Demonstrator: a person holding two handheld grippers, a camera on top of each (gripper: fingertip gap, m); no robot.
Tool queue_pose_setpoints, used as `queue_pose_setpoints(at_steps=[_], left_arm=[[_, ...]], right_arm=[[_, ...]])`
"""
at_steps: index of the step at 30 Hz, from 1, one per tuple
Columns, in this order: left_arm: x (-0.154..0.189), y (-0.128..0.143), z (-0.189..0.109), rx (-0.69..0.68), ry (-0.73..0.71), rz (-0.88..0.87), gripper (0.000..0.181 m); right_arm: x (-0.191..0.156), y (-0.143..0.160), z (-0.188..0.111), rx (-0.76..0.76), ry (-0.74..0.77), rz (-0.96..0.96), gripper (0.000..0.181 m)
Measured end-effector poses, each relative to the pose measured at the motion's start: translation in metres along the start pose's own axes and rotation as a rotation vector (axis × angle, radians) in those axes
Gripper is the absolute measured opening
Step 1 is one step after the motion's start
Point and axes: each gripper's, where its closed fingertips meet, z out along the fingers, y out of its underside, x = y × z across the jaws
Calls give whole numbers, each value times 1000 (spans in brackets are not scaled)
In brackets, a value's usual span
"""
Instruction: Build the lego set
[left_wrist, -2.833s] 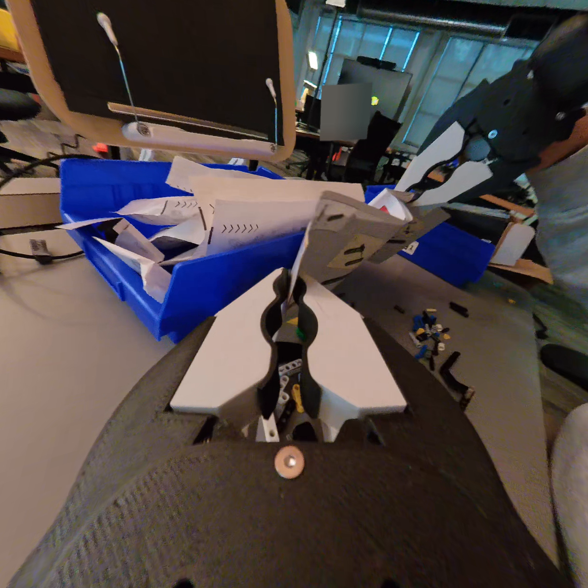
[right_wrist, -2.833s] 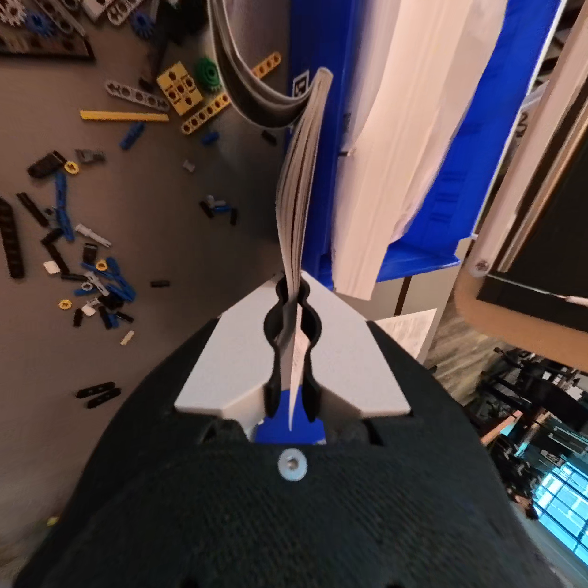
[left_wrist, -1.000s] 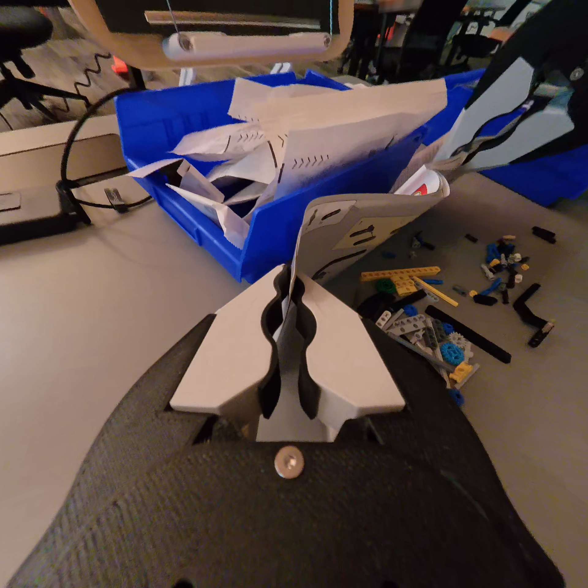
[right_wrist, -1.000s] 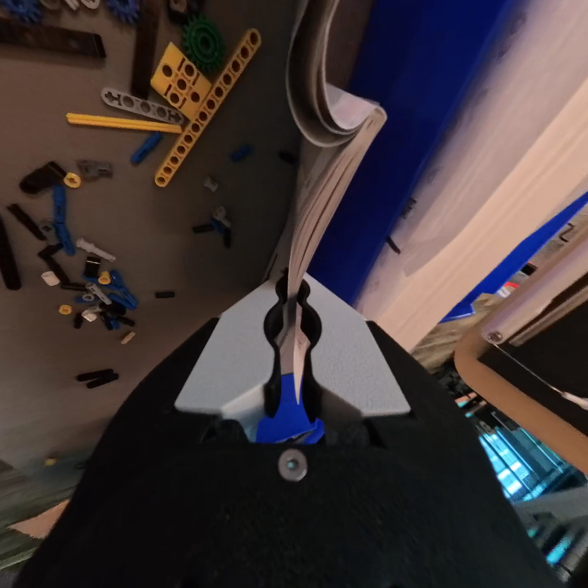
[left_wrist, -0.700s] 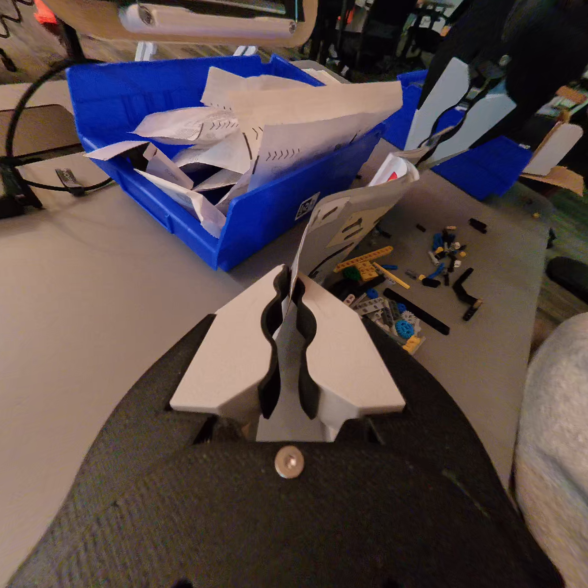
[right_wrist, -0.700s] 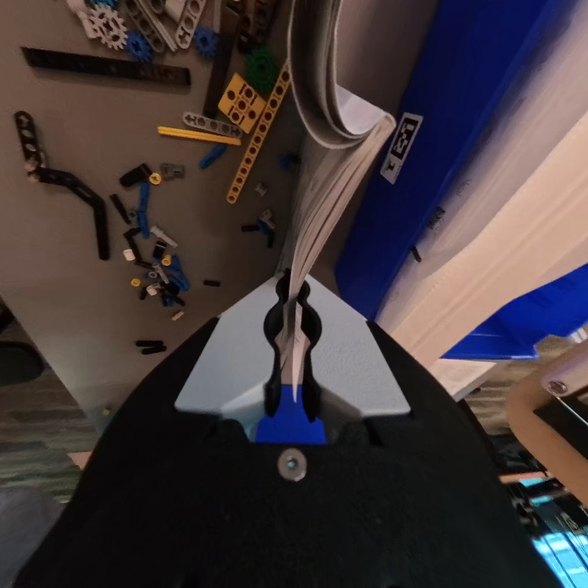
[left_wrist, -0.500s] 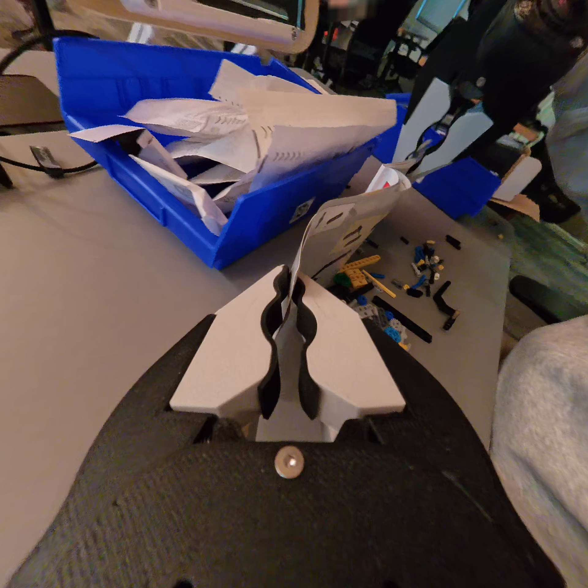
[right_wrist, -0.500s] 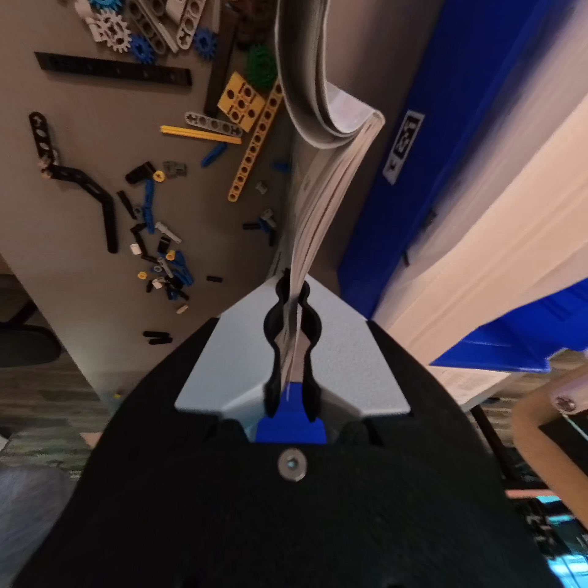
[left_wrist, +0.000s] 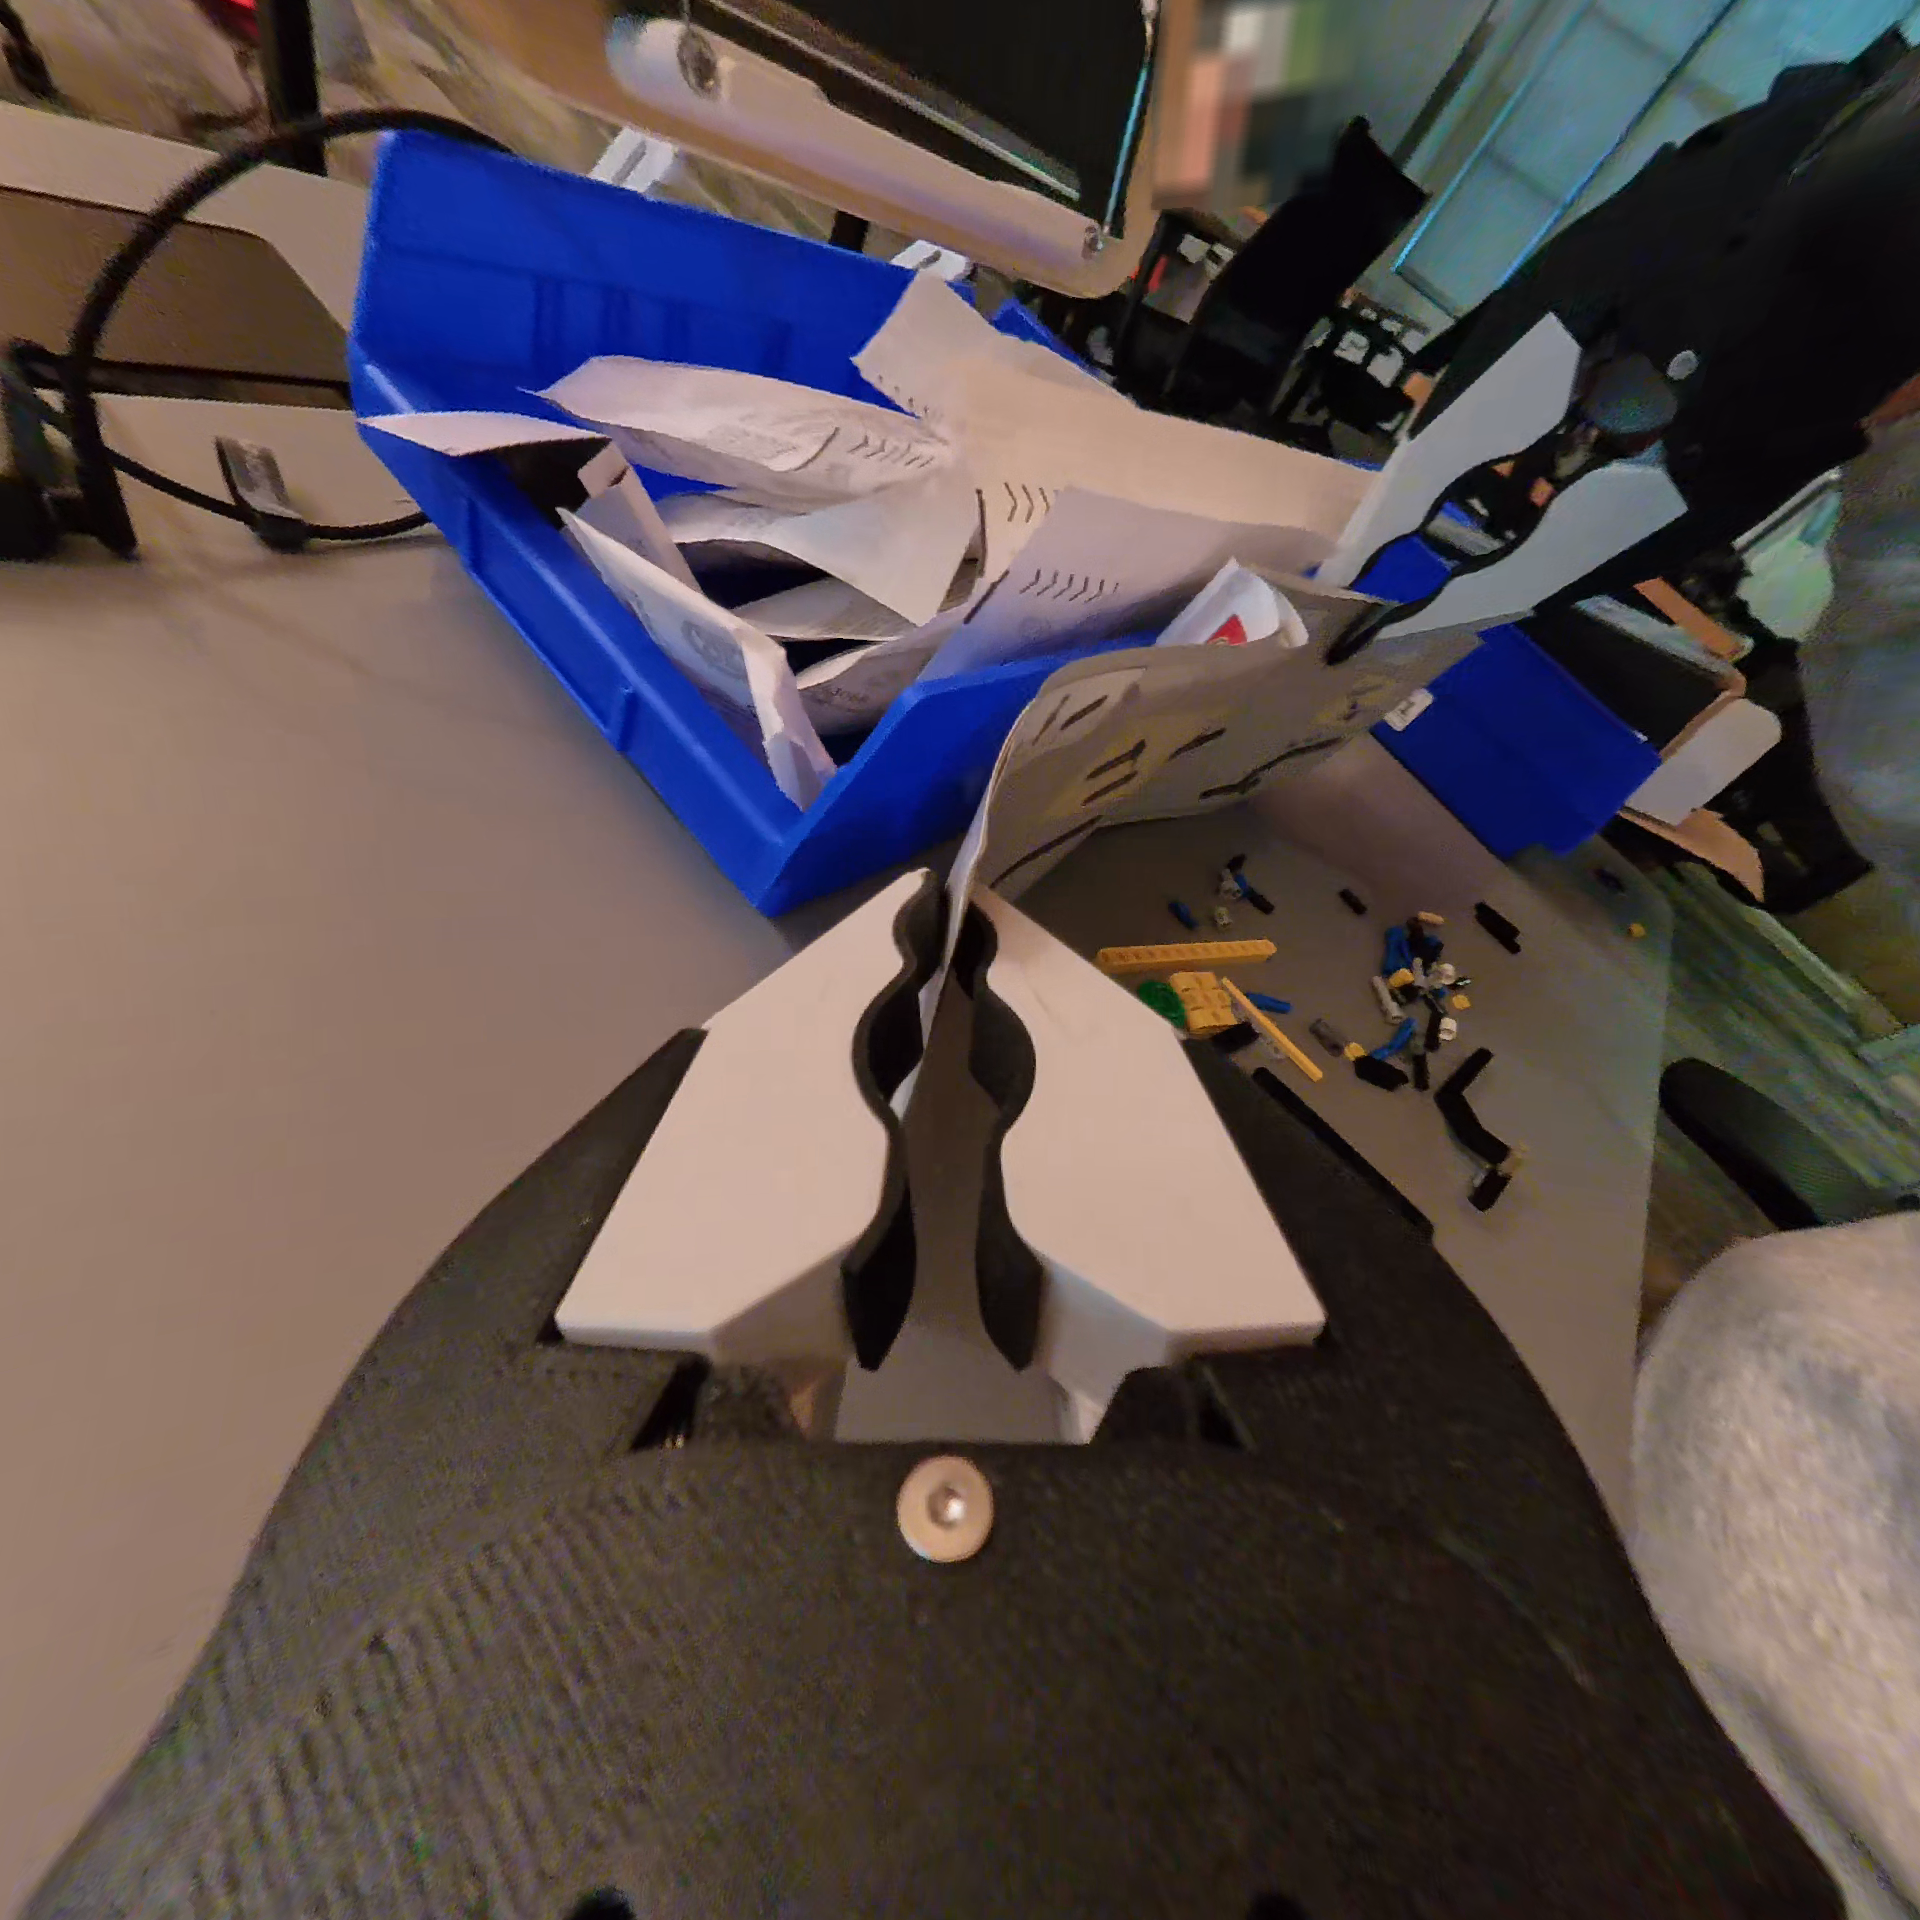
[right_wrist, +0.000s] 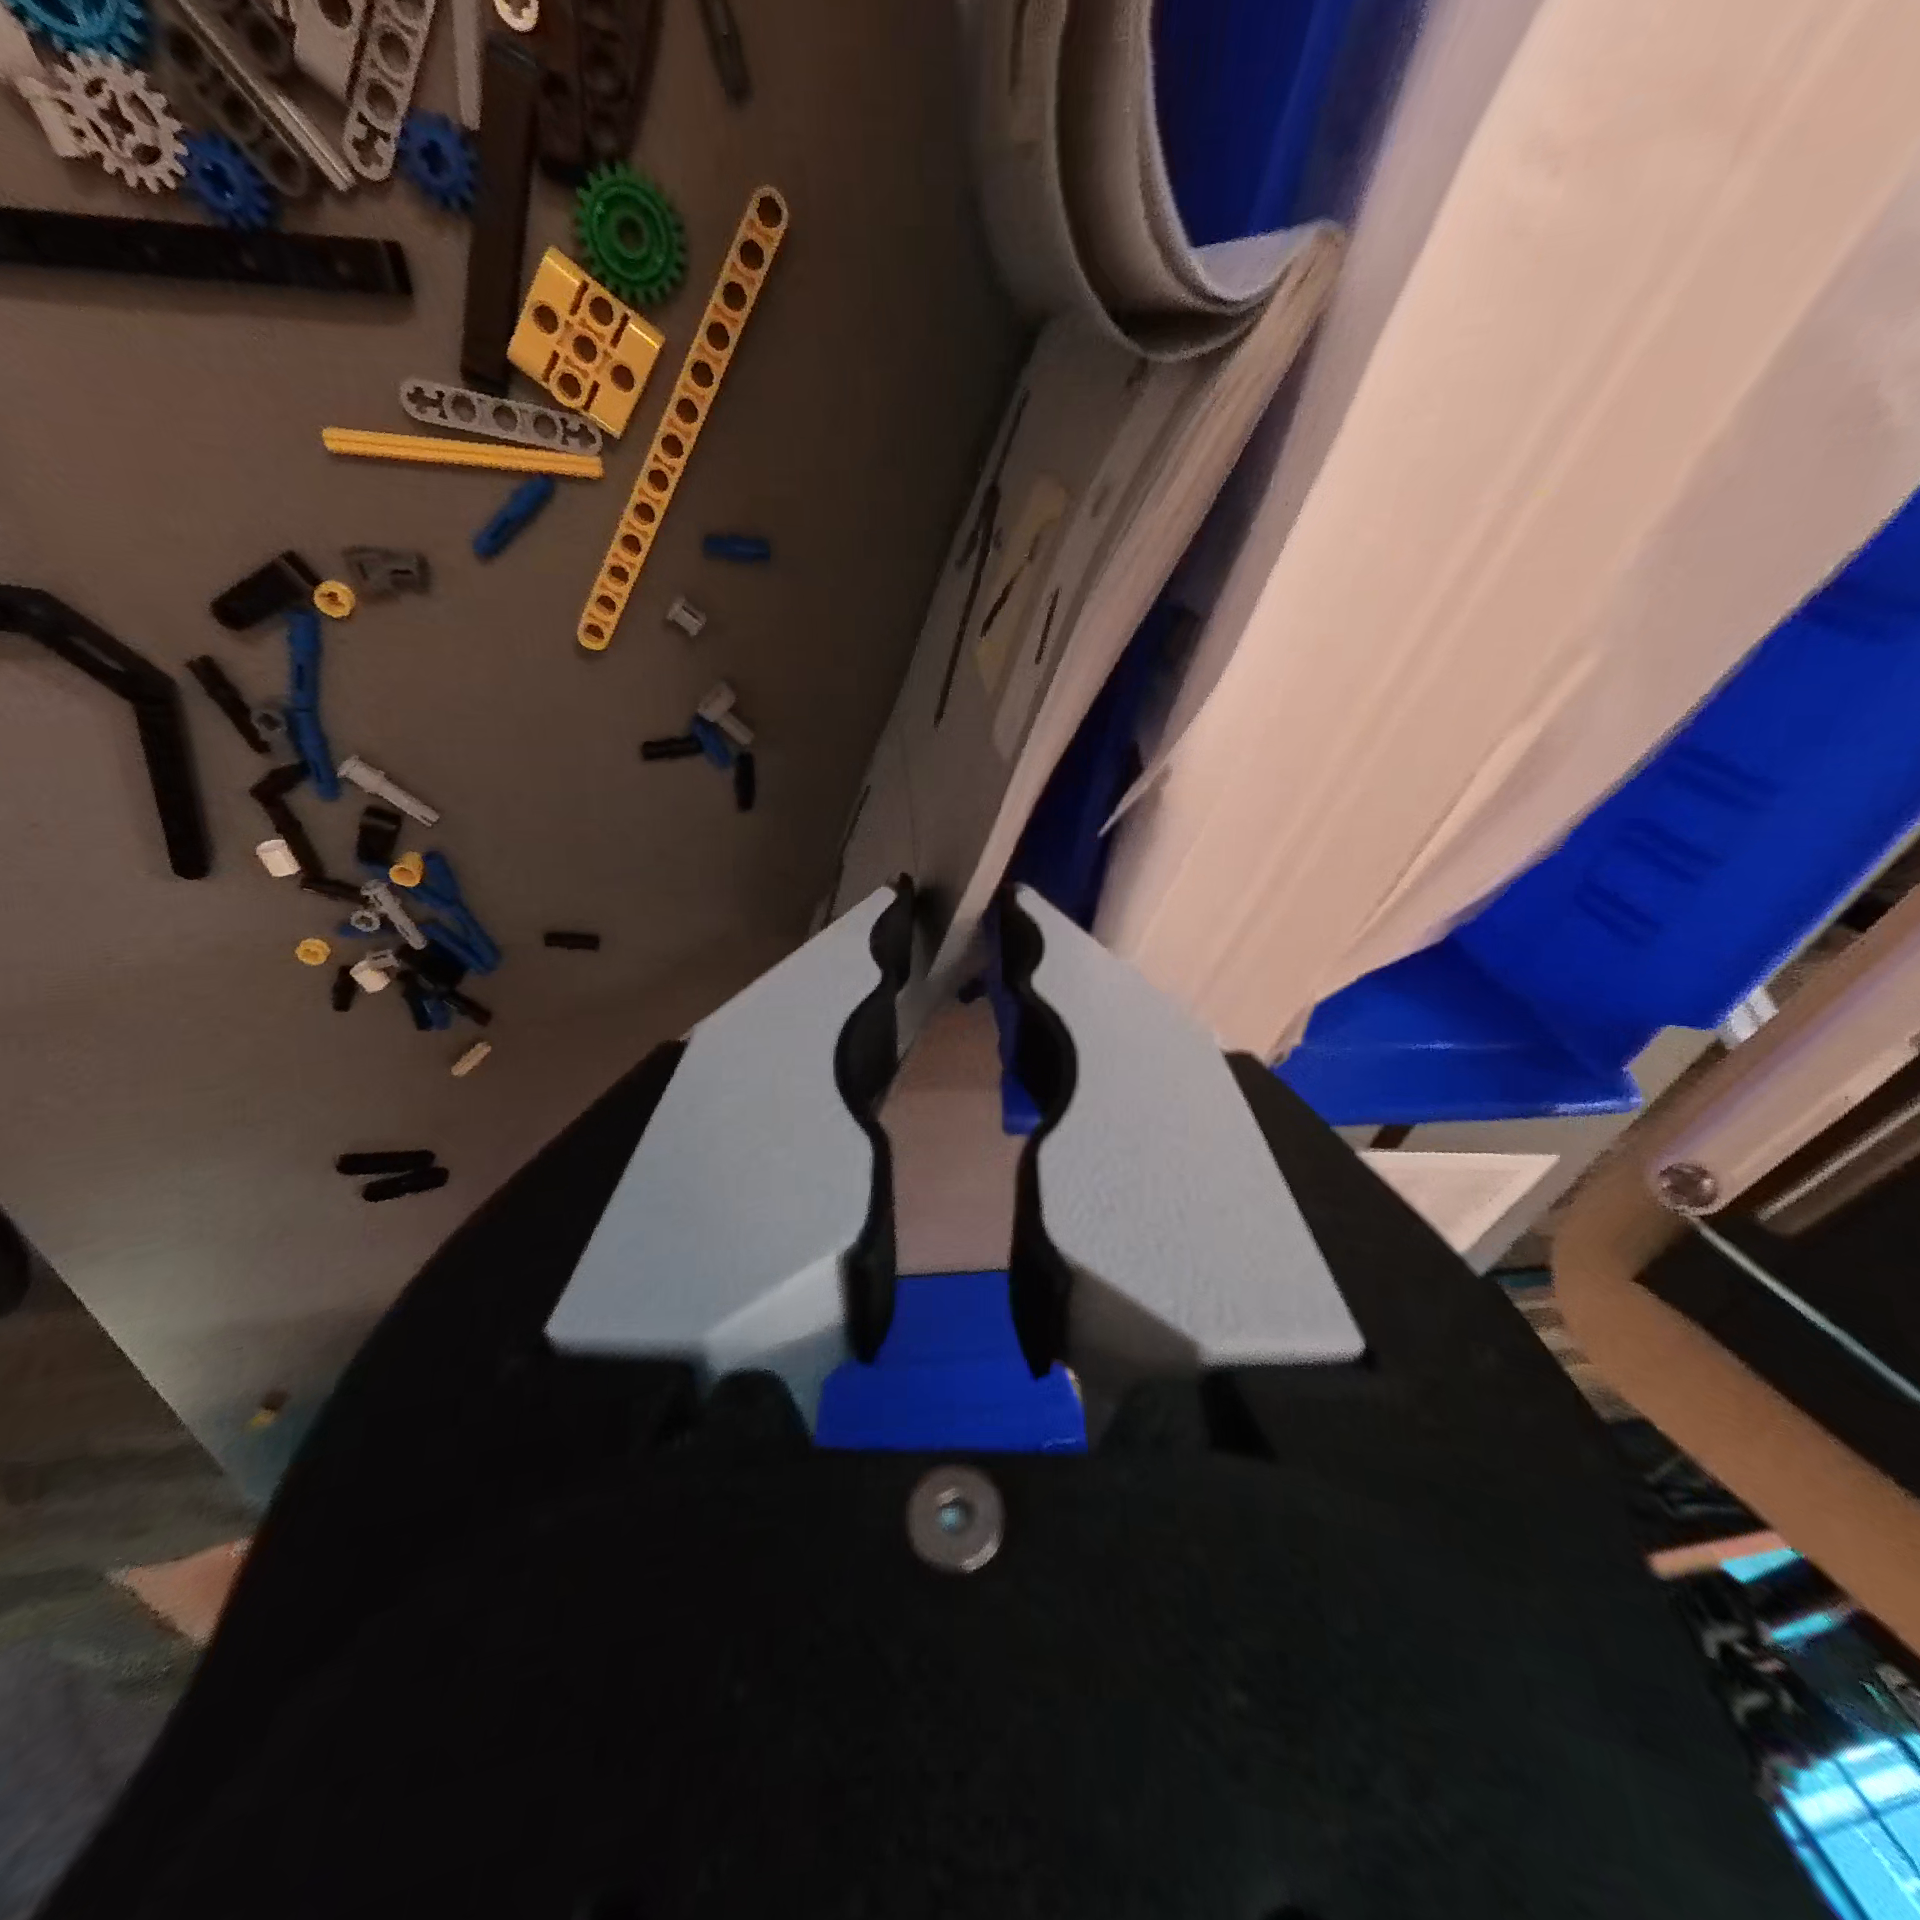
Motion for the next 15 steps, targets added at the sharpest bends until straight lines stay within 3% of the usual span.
queue_pose_setpoints(at_steps=[1,7,12,15], left_arm=[[2,1,1,-10,10,-5,0],[14,8,-7,-71,92,-49,0],[8,10,-12,-82,148,-170,0],[-4,7,-7,-50,116,-212,0]], right_arm=[[-2,3,1,-3,-3,9,14],[-12,34,13,-45,12,64,8],[-24,36,11,50,-129,177,1],[-11,34,14,70,-91,173,5]])
